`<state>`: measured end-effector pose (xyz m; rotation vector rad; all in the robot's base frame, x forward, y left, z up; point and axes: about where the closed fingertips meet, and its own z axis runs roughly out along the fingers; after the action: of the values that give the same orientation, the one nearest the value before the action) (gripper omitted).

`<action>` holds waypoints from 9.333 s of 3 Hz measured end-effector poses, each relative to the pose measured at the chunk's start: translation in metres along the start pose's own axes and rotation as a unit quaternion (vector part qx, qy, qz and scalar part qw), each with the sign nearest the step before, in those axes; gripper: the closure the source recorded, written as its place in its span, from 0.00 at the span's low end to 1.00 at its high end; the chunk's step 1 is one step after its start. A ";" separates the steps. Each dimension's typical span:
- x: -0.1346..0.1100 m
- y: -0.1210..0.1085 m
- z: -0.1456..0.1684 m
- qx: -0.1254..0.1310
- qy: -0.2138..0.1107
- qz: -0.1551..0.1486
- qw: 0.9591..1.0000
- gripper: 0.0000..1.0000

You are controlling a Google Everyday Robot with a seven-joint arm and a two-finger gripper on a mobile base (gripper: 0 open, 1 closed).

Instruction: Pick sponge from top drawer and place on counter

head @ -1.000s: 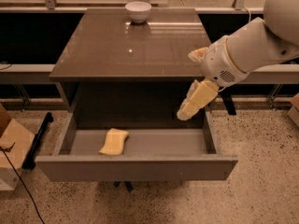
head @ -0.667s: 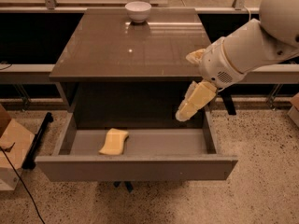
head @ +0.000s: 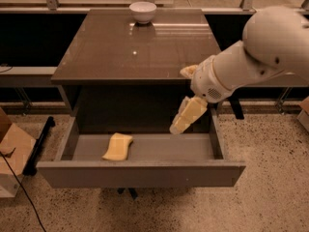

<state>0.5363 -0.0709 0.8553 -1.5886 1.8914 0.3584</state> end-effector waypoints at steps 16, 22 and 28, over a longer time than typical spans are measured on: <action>-0.001 0.054 0.267 -0.122 -0.158 0.076 0.977 0.99; -0.068 -0.102 0.006 0.077 -0.217 0.061 0.971 1.00; -0.067 -0.283 0.108 0.139 -0.250 0.221 0.933 0.00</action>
Offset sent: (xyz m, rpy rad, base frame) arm 0.0284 0.0449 -0.1031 0.0933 0.0789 0.0604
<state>0.8426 -0.0227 0.8673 -0.7787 1.7748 0.5910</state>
